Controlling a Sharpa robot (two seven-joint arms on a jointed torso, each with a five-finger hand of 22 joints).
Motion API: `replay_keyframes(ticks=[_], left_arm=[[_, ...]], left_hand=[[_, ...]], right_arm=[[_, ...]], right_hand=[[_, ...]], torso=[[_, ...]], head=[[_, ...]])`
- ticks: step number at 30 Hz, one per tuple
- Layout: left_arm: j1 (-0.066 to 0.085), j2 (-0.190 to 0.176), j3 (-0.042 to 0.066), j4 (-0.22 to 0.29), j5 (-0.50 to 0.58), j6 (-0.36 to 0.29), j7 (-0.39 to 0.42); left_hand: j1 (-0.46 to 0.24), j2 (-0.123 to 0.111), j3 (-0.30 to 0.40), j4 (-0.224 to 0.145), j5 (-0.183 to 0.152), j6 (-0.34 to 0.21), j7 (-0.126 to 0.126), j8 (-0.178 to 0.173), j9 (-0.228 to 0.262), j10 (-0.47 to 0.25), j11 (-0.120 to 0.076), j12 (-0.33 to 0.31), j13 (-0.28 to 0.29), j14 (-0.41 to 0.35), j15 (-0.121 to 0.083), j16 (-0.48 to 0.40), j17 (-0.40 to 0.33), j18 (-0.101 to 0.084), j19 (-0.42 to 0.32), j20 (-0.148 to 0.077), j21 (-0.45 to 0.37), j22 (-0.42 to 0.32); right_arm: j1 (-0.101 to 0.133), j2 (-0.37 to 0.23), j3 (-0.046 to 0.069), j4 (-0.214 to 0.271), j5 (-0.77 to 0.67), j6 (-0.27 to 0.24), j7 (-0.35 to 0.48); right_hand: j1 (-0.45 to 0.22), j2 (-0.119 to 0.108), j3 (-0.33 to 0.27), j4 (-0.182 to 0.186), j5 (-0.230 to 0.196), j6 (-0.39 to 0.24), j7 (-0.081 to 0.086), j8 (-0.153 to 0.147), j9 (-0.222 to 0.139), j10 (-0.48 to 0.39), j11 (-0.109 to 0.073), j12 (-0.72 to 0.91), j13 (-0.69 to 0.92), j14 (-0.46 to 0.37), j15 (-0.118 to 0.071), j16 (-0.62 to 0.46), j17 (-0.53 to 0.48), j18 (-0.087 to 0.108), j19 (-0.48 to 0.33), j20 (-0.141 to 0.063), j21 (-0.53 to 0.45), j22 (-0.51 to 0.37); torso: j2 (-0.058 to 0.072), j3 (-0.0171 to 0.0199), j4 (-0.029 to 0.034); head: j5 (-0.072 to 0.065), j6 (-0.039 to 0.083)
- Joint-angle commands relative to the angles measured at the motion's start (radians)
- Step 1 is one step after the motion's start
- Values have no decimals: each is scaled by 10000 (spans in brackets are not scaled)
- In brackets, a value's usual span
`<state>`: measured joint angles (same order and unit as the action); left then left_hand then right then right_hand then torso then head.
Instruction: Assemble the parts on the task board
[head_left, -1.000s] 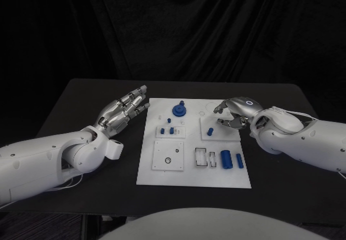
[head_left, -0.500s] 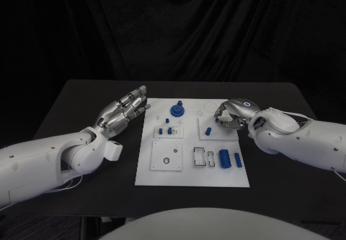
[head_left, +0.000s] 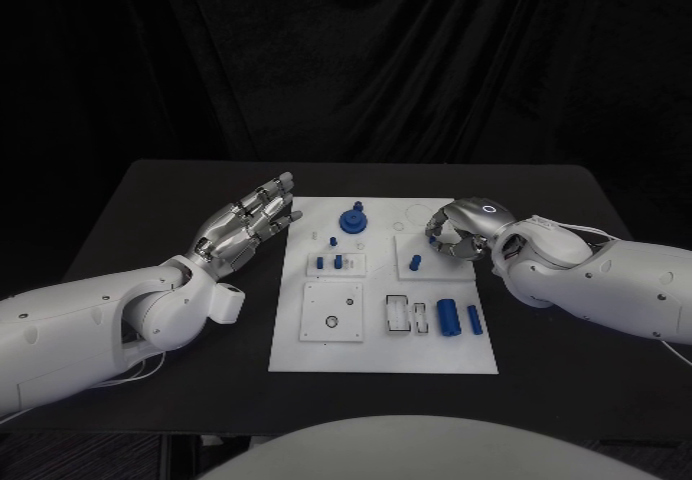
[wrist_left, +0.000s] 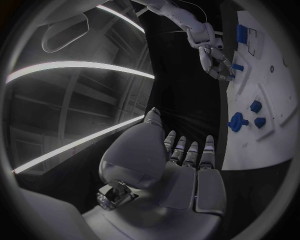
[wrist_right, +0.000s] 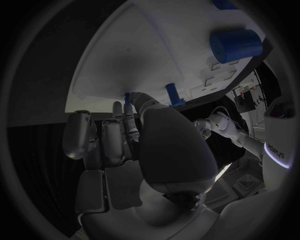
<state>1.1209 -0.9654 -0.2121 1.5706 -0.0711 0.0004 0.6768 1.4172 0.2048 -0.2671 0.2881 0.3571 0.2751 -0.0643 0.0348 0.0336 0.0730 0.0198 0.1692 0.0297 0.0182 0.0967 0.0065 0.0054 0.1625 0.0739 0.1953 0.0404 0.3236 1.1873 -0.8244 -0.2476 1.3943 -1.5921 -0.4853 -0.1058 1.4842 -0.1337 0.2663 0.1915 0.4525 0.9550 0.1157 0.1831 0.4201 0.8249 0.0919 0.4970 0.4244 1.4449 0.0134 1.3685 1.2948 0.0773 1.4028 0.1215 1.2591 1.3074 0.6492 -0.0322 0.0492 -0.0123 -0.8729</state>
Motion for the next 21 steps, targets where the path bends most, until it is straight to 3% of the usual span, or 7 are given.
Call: replay_keyframes(ticks=[1, 7, 14, 17, 21], left_arm=[[-14, 34, 9, -1, 54, 184, 954], [-24, 66, 9, -41, 54, 197, 900], [-32, 112, 9, -75, 54, 225, 827], [-35, 138, 9, -101, 54, 246, 793], [-42, 164, 9, -123, 54, 262, 769]], left_hand=[[140, -1, 16, -58, 125, -23, 59, -24, -2, -6, 87, -62, -9, 18, 88, 6, 13, 85, -15, 96, 32, -20], [326, 13, 68, -142, 428, -5, 173, -19, 3, -26, 84, -73, -11, 21, 111, 6, 13, 104, 0, 135, 36, -61], [451, 40, 111, -213, 674, 85, 317, -4, 17, -37, 56, -74, -10, 38, 148, 12, 19, 108, 11, 171, 38, -98], [590, 67, 162, -332, 964, 401, 730, 47, 58, -41, -100, -56, -7, 48, 176, 15, 21, 111, 31, 204, 43, -138], [622, 82, 178, -366, 1070, 477, 811, 60, 66, -50, -122, -60, -8, 51, 182, 16, 22, 113, 37, 212, 44, -154]], right_arm=[[-61, 22, 3, -39, -86, -136, 10], [-110, 99, 4, -127, -86, -149, 69], [-136, 131, 5, -175, -86, -202, 137], [-141, 146, 5, -196, -86, -219, 157], [-145, 157, 5, -217, -86, -339, 215]], right_hand=[[-3, 80, 10, -62, 61, -194, 2, -36, 20, 96, -9, 46, -27, 54, 3, 38, 5, -82, 62, -9, 43, 1731], [-3, 101, 81, -60, -107, -357, 68, -104, 29, 315, -50, 118, -51, 36, -6, 6, -60, -76, 50, -15, 19, 1721], [137, 174, 219, -159, -117, -98, 159, 45, 120, 691, -144, 202, -92, 165, -81, 165, 113, -136, 219, -71, 319, 1807], [236, 224, 307, -249, -89, 84, 153, 145, 184, 941, -197, 195, -156, 259, -128, 264, 214, -153, 271, -118, 403, 1828], [416, 331, 396, -418, -161, 397, 115, 328, 303, 1281, -274, 192, -225, 335, -199, 337, 289, -154, 287, -182, 422, 1830]], torso=[[4, -6, 8], [12, -7, -15], [16, 0, 18], [16, 6, 6], [18, -4, 6]], head=[[17, 3], [17, 3], [-46, 3], [-18, 3], [-2, 3]])
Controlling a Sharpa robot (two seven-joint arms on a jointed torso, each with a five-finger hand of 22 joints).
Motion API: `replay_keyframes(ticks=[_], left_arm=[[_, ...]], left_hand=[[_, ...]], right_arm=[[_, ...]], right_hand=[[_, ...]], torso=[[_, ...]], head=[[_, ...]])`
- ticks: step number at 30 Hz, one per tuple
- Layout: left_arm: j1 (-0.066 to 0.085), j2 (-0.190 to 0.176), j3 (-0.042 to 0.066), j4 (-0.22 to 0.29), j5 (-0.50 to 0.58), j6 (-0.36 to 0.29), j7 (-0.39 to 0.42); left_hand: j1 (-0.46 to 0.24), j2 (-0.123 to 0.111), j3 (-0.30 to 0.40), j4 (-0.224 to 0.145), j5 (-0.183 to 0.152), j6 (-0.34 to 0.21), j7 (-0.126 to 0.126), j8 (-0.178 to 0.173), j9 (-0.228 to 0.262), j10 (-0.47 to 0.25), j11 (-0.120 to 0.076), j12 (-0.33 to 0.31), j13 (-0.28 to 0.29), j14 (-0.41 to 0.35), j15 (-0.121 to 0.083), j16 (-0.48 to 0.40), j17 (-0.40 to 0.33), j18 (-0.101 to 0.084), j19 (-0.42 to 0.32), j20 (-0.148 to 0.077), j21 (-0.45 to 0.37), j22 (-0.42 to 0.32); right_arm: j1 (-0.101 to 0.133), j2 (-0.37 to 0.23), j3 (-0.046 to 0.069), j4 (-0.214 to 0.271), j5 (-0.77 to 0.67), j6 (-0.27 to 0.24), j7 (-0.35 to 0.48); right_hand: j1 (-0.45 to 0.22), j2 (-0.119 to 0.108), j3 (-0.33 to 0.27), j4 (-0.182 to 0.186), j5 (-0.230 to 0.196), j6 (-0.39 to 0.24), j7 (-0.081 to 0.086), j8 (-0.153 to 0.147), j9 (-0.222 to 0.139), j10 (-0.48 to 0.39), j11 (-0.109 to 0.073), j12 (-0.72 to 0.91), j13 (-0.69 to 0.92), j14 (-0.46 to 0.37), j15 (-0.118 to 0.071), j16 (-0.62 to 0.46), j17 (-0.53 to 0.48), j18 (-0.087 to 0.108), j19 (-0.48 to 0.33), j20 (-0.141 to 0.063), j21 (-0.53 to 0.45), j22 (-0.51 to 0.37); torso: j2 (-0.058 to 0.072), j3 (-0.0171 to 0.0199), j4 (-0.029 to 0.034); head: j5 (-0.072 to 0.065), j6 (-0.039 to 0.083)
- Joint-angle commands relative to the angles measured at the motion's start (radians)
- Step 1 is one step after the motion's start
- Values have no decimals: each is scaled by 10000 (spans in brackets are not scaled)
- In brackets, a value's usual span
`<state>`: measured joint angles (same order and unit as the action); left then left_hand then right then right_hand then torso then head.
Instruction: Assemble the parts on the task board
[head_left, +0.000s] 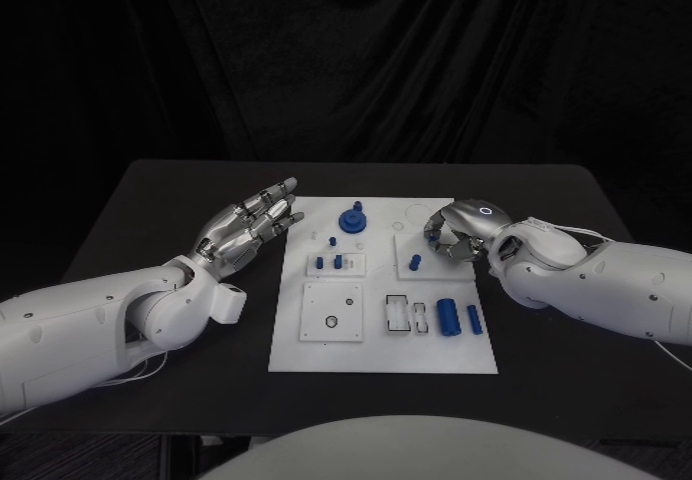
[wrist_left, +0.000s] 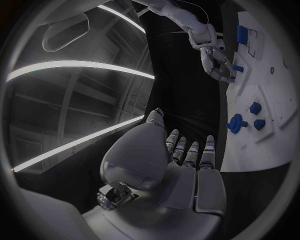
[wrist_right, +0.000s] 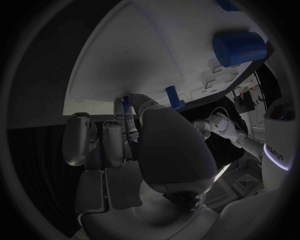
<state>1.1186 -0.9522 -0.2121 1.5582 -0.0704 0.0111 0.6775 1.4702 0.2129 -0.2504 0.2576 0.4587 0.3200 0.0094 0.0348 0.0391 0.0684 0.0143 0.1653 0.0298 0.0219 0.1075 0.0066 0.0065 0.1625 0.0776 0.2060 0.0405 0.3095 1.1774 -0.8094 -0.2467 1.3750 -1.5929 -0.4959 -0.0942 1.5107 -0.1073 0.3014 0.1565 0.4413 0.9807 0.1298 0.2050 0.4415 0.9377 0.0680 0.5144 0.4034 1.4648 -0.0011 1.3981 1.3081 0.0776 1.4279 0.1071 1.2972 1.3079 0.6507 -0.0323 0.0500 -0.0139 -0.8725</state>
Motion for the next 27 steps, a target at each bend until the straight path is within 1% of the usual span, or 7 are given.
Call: replay_keyframes(ticks=[1, 5, 9, 18, 21, 24, 27], left_arm=[[-19, 35, 9, -2, 47, 157, 761], [-30, 72, 9, -48, 48, 169, 746], [-43, 98, 9, -79, 48, 174, 729], [-104, 185, 9, -170, 48, 119, 662], [-133, 231, 9, -207, 48, 56, 659], [-167, 255, 9, -228, 48, 27, 653], [-218, 275, 9, -240, 49, 4, 643]], left_hand=[[92, 1, 11, -62, 57, 29, 76, 60, 11, -4, -68, -20, -9, 14, 74, 16, 11, 114, 1, 105, 42, -14], [96, 4, 13, -67, 75, 26, 79, 60, 10, -6, -64, -20, -10, 14, 75, 16, 11, 114, 3, 107, 43, -16], [95, 6, 13, -66, 74, 7, 79, 57, 7, -10, -63, -28, -11, 10, 76, 14, 10, 114, 3, 108, 43, -15], [106, 18, 24, -77, 86, -40, 73, 44, -1, -30, -49, -54, -16, 8, 88, 13, 9, 113, 7, 116, 44, -20], [119, 11, 25, -98, 103, -42, 101, 42, -2, -69, -112, -91, -23, -4, 83, 9, 6, 112, 2, 106, 40, -52], [119, 10, 24, -99, 103, -43, 102, 42, -2, -69, -117, -84, -22, -7, 81, 8, 4, 112, 1, 104, 39, -57], [119, 10, 24, -101, 104, -66, 101, 38, -5, -80, -118, -98, -24, -15, 78, 5, 2, 111, 1, 99, 39, -57]], right_arm=[[-46, 7, -3, -26, -78, -253, 105], [-48, 21, -2, -51, -78, -407, 158], [-48, 7, -1, -50, -78, -511, 184], [6, -238, 23, 132, -78, -669, 124], [92, -309, 27, 210, -78, -687, 102], [204, -353, 29, 298, -78, -707, 93], [377, -392, 30, 438, -64, -671, 64]], right_hand=[[161, 84, 50, -85, -57, 184, -33, 136, 111, 208, -45, 5, -33, 145, -62, 49, 163, -161, 44, -49, 54, 1829], [245, 180, 75, -202, -233, 406, -72, 279, 242, 529, -103, -119, -163, 184, -120, 60, 161, -176, 90, -108, 122, 1846], [264, 198, 84, -242, -371, 417, -78, 269, 282, 663, -114, -278, -281, 96, -133, -124, -94, -132, -13, -129, -85, 1782], [239, 180, 73, -244, -476, 409, -74, 218, 302, 746, -105, -472, -409, 99, -132, -154, -124, -133, -14, -137, -98, 1777], [231, 197, 73, -234, -567, 407, -73, 192, 310, 780, -101, -560, -466, 100, -129, -168, -141, -130, -21, -136, -120, 1772], [230, 198, 73, -234, -568, 407, -73, 192, 310, 782, -101, -561, -468, 100, -129, -169, -142, -130, -20, -136, -119, 1772], [223, 211, 70, -225, -603, 421, -75, 187, 318, 814, -103, -594, -491, 110, -129, -158, -126, -136, -7, -135, -97, 1779]], torso=[[7, -7, 5], [13, -10, 5], [1, -9, 5], [-6, -5, 21], [-2, -7, 4], [-18, -16, 14], [-28, -26, 15]], head=[[9, -1], [12, -1], [25, -1], [5, -1], [13, -1], [18, -1], [45, -1]])
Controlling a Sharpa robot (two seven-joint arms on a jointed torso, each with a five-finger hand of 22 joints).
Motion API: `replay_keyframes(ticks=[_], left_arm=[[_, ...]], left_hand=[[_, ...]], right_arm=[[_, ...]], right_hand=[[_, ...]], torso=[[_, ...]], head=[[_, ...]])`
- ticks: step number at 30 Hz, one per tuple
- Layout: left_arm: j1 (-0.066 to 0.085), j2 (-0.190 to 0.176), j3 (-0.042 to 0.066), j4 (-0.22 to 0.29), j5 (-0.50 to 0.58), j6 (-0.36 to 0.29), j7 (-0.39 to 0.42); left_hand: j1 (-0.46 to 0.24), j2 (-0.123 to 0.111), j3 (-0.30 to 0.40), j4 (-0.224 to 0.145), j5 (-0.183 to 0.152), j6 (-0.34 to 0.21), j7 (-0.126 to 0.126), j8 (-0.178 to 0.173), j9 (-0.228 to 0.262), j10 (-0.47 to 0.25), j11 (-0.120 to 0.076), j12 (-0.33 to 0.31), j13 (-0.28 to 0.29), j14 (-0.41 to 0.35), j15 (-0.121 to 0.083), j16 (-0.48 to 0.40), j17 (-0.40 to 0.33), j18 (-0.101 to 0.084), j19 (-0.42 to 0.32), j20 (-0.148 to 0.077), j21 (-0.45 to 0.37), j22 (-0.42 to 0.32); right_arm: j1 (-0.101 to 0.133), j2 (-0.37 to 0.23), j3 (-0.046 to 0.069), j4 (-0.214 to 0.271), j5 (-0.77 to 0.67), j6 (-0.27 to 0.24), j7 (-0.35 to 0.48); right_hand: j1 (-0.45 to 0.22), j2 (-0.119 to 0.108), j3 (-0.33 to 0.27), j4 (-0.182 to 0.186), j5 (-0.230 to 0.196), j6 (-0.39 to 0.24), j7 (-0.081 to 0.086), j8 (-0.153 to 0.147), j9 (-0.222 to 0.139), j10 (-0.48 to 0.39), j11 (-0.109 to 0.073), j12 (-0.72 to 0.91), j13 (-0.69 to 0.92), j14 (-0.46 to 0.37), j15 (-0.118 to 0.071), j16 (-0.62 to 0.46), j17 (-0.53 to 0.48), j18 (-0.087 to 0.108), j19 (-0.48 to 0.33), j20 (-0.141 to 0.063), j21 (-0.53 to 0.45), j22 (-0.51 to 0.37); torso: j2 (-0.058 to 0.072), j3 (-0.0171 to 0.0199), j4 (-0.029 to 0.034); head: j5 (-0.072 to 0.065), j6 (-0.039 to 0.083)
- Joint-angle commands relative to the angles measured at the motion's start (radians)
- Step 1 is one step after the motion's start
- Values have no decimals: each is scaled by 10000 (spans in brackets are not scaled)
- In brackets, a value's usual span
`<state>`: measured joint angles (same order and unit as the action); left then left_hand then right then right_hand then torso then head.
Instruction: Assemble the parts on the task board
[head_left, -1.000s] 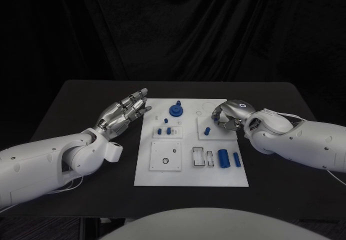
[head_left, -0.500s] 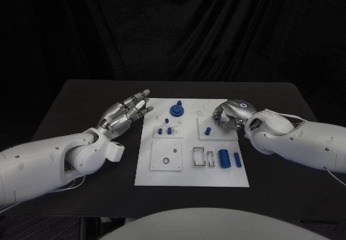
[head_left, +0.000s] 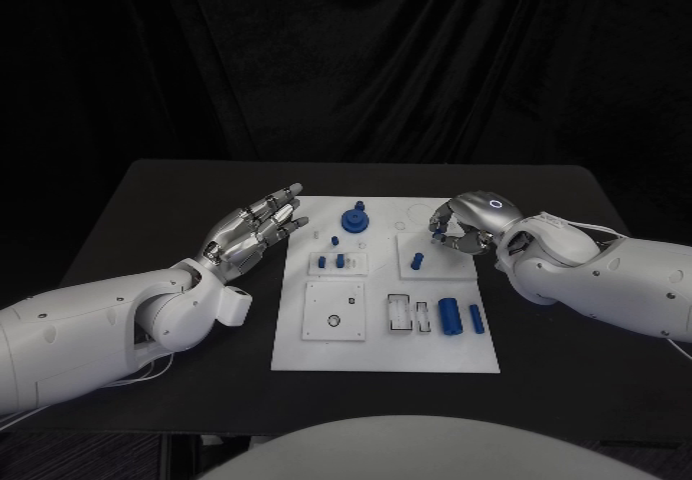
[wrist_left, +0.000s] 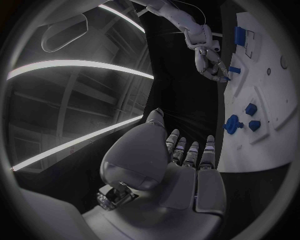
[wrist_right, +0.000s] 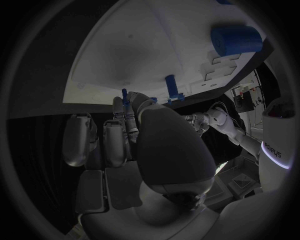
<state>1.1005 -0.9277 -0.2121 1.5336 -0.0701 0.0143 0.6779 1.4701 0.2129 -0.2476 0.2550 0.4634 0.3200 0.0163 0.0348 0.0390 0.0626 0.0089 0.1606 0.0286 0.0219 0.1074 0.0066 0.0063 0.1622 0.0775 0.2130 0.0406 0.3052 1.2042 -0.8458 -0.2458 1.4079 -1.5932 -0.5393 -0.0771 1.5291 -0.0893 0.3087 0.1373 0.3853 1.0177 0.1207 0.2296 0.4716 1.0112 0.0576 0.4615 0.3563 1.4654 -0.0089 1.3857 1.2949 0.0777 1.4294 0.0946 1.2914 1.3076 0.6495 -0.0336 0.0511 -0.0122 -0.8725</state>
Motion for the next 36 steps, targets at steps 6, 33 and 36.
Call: replay_keyframes(ticks=[6, 33, 36], left_arm=[[-97, 76, 10, -5, 46, -68, 612], [-211, 138, 10, 53, 46, -301, 985], [-220, 141, 10, 51, 46, -370, 1022]], left_hand=[[110, 20, -7, -71, 43, -74, 51, 37, -4, -80, -106, -81, -15, -28, 58, 0, 0, 108, 2, 1, 37, -32], [206, 36, -23, -50, 209, 41, 219, 50, 1, 48, 29, 386, 32, -219, -897, -66, -63, -343, -267, -1411, -99, -944], [183, 25, -50, 11, 182, -235, 149, 0, -36, 7, -64, 299, 14, -219, -955, -66, -63, -480, -375, -1595, -154, -1336]], right_arm=[[408, -190, 19, 573, 38, -36, -166], [83, 700, -1, 3300, -1640, 1152, -494], [-88, 976, -1, 3117, -1727, 1292, -508]], right_hand=[[18, 43, -10, -11, -88, 50, 15, -78, 24, 96, 7, -140, -68, 128, -51, -8, 40, -148, 9, -10, 11, 1797], [166, -93, 5, -156, -165, -11, 44, -253, -28, 198, 21, -391, -237, 205, -45, 78, 148, -168, 76, -9, 98, 1827], [171, -98, 6, -162, -169, -12, 46, -260, -31, 202, 23, -397, -241, 208, -45, 82, 153, -171, 82, -9, 110, 1830]], torso=[[-31, -12, 19], [-20, 17, 36], [-28, 6, 34]], head=[[83, -1], [605, -1], [757, -1]])
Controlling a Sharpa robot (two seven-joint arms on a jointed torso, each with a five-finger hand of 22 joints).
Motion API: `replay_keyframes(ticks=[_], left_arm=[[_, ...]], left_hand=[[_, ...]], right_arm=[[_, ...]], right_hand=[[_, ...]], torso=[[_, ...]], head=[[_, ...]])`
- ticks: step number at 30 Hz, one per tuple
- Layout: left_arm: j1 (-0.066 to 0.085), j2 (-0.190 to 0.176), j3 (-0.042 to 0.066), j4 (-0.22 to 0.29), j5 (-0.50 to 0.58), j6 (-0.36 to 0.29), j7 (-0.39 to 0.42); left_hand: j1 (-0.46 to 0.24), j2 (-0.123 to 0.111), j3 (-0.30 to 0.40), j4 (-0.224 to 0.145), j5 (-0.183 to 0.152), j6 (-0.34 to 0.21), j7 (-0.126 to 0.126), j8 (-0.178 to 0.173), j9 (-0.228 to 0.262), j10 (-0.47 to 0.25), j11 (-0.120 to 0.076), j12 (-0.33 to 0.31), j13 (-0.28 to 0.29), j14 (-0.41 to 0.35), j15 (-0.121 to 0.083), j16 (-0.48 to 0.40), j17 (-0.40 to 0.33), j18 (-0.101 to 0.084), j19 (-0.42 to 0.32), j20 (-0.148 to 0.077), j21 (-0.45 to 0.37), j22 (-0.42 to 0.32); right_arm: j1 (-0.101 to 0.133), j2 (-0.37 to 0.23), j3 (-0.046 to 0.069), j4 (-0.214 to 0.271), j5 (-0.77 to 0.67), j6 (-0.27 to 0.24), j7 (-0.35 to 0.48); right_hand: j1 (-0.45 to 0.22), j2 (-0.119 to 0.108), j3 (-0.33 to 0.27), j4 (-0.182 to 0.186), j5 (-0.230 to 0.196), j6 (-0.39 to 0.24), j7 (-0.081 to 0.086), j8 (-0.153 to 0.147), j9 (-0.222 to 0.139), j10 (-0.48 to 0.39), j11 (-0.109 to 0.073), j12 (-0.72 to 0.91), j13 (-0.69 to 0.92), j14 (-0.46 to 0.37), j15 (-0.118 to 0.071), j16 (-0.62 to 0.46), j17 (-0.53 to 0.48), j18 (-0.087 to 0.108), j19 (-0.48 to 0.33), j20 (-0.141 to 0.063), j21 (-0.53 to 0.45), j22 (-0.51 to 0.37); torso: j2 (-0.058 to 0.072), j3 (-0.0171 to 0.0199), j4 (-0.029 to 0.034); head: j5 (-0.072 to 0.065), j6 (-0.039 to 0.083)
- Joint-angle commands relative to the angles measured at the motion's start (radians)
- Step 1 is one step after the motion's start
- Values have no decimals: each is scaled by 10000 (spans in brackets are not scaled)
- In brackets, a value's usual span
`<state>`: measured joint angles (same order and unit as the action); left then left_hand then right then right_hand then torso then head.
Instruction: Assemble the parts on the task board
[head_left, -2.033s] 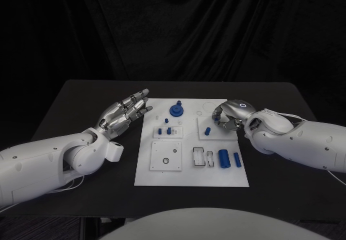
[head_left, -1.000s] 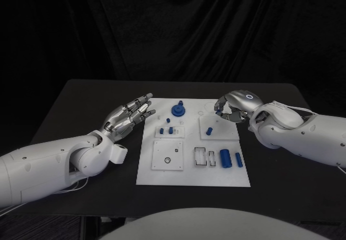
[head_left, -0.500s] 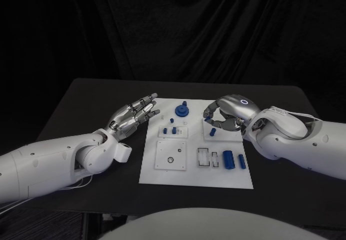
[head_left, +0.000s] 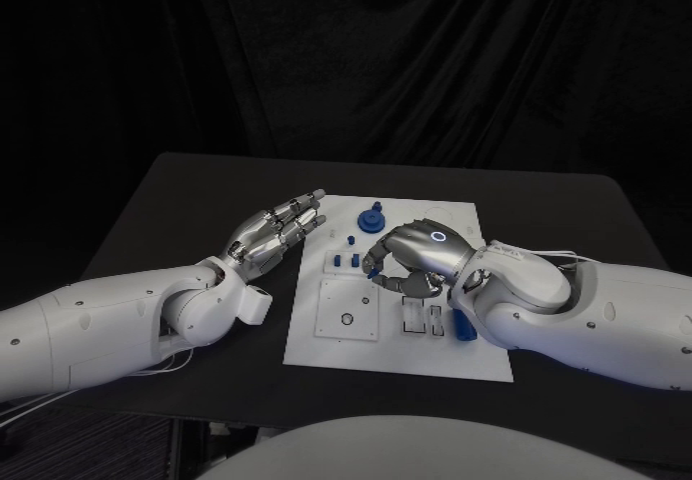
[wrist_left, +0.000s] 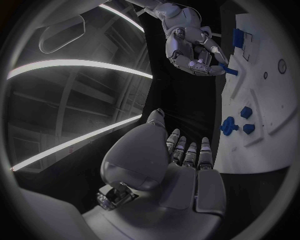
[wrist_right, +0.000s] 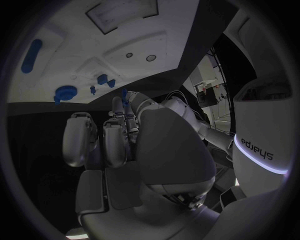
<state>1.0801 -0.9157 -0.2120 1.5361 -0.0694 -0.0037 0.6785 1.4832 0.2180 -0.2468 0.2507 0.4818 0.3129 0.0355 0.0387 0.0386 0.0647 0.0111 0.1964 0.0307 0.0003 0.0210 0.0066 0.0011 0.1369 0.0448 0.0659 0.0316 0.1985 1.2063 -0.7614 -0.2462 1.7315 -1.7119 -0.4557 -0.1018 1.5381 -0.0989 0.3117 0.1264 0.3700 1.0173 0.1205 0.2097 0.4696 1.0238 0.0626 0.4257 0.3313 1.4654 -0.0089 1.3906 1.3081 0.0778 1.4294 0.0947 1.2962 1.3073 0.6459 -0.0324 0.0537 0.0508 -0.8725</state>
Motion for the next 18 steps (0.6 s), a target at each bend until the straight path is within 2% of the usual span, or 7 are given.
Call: replay_keyframes(ticks=[1, 2, 8, 15, 18], left_arm=[[-19, 21, 9, 20, 40, -202, 1021], [-28, 22, 9, 9, 40, -211, 1025], [-68, 26, 9, -4, 40, -186, 999], [-127, 34, 9, -27, 40, -130, 930], [-146, 35, 9, -42, 40, -109, 904]], left_hand=[[47, -24, -61, 67, -4, -158, -41, -37, -31, -19, -92, -68, -9, -3, -96, -66, -11, -246, -75, -146, -78, -362], [41, -23, -64, 78, -3, -124, -29, -31, -26, -29, -97, -87, -12, -3, -99, -66, -11, -260, -81, -162, -80, -374], [39, -17, -64, 92, 2, -94, -30, -24, -21, -48, -98, -113, -16, -3, -57, -66, -11, -291, -109, -141, -93, -470], [61, -9, -54, 93, 17, -98, 3, -24, -22, -71, -50, -133, -17, -3, 50, -66, -11, -309, -102, -36, -83, -459], [70, -3, -48, 90, 23, -94, 19, -24, -21, -77, -29, -137, -17, -3, 76, -66, -11, -302, -99, 5, -81, -462]], right_arm=[[-155, 203, 4, -170, -556, 504, -267], [-242, 323, 4, -261, -579, 608, -286], [-441, 534, 4, -439, -764, 806, -350], [-550, 610, 4, -546, -897, 1020, -430], [-569, 616, 4, -571, -914, 1054, -440]], right_hand=[[83, -14, -27, -61, -26, -10, 51, -72, -16, 78, -25, -51, 1, 208, -44, 27, 9, -171, 83, -10, 61, 1833], [86, -19, -27, -66, -35, -12, 52, -80, -19, 79, -23, -60, -4, 203, -43, 16, -7, -168, 76, -9, 45, 1829], [95, -30, -24, -80, -67, -15, 58, -105, -30, 86, -17, -87, -20, 201, -38, 11, -16, -163, 66, -7, 21, 1822], [89, -35, -28, -84, -115, 0, 62, -121, -38, 109, -14, -107, -34, 192, -34, -8, -42, -161, 59, -4, 6, 1818], [88, -36, -29, -85, -125, 5, 62, -125, -40, 115, -14, -111, -37, 189, -33, -13, -50, -155, 48, -3, -17, 1811]], torso=[[5, -10, 10], [5, -15, 18], [-4, -34, 31], [-17, -23, -45], [-19, -18, -37]], head=[[159, -1], [205, -1], [258, -1], [366, -1], [375, -1]])
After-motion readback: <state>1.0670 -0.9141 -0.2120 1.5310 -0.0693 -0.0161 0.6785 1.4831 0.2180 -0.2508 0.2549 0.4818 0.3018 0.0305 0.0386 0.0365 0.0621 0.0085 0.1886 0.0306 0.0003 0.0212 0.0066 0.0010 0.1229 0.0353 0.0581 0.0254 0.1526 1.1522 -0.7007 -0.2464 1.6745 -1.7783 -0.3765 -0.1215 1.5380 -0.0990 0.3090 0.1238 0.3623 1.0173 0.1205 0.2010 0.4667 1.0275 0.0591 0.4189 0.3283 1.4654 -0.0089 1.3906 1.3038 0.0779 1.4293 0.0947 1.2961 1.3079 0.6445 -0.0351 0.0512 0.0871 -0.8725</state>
